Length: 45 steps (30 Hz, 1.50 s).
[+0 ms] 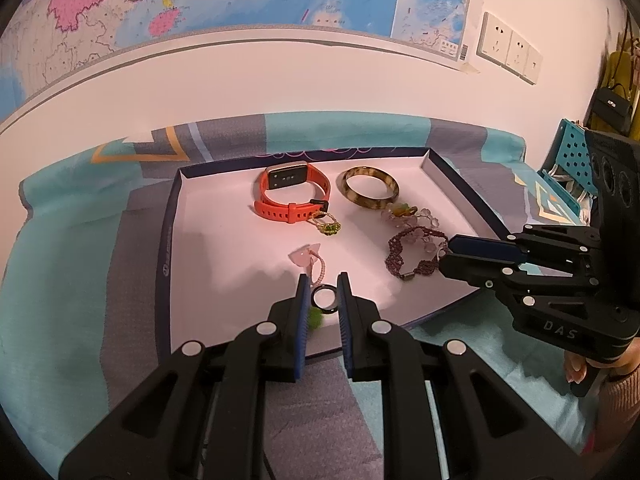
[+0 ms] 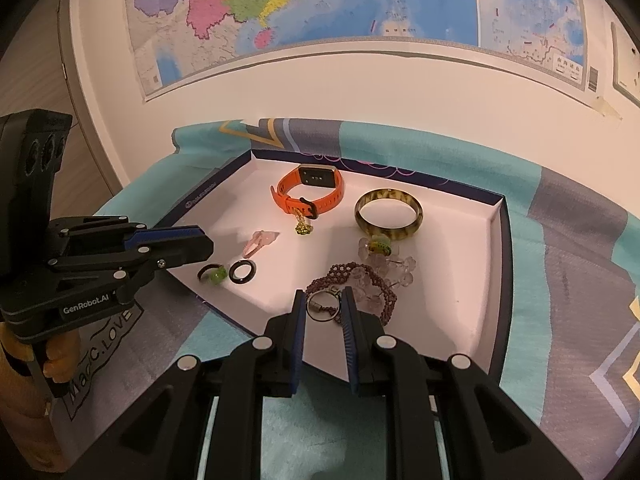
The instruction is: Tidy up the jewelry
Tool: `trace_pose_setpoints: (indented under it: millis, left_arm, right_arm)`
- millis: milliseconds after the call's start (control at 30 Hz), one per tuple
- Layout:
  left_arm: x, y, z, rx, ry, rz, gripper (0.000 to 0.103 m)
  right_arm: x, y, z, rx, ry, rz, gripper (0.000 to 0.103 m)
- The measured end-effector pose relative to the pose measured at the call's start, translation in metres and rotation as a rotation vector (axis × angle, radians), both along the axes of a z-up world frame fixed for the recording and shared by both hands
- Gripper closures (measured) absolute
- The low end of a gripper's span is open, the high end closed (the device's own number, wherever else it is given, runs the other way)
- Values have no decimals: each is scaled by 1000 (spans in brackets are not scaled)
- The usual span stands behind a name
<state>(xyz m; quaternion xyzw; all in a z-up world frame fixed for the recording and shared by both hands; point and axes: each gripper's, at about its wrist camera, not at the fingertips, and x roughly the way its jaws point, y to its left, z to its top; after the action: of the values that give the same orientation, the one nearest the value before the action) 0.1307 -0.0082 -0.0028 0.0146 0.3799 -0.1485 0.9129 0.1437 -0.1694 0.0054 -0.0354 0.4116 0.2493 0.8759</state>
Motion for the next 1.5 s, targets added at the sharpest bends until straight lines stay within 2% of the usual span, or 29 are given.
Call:
trace_pose_setpoints:
  millis: [467,567,633,667,733,833,867,933,1000,1067,1167,1267,1500]
  left_arm:
    - [7,-2,-12,2,36,7,89]
    - [6,-1,-12,0,35,12,76]
    - [3,0,-12,-3,32,18,64]
    - [1,0,-11,-4,29,20,62]
    - [-4,2,-9,-6,16,24,48]
    - [-14,4,-4,-4,-7,31,34]
    - [-17,4,-2,-3,-13,32,30]
    - [-24,6,1,-4,-33,44,10]
    - [-36,8,6,-7,-63,53,6]
    - [-46,10,9,-8,-74,63,6]
    - [-58,11,10,4,-91,87,6]
    - [-69,13,11,19,-96,119,6]
    - [-87,17,12,9,-91,162,6]
  right_arm:
    - [11,2,-13,-11,42,-17,87]
    - [12,3,-16,-19,48,-27,84]
    - [10,1,-15,-18,44,-30,80]
    - [9,1,-13,-14,40,-33,77]
    - [6,-1,-9,2,28,-33,72]
    - [-3,-3,0,8,-3,-43,63]
    - [-7,-4,3,11,-14,-48,57]
    - [-17,-6,9,10,-34,-56,44]
    - [-26,-7,12,1,-54,-65,28]
    - [-36,-9,14,-8,-68,-82,15]
    - [-48,-12,14,2,-68,-104,7]
    - [-61,-6,13,-46,-87,-120,6]
    - [-84,-4,17,-16,-94,-130,6]
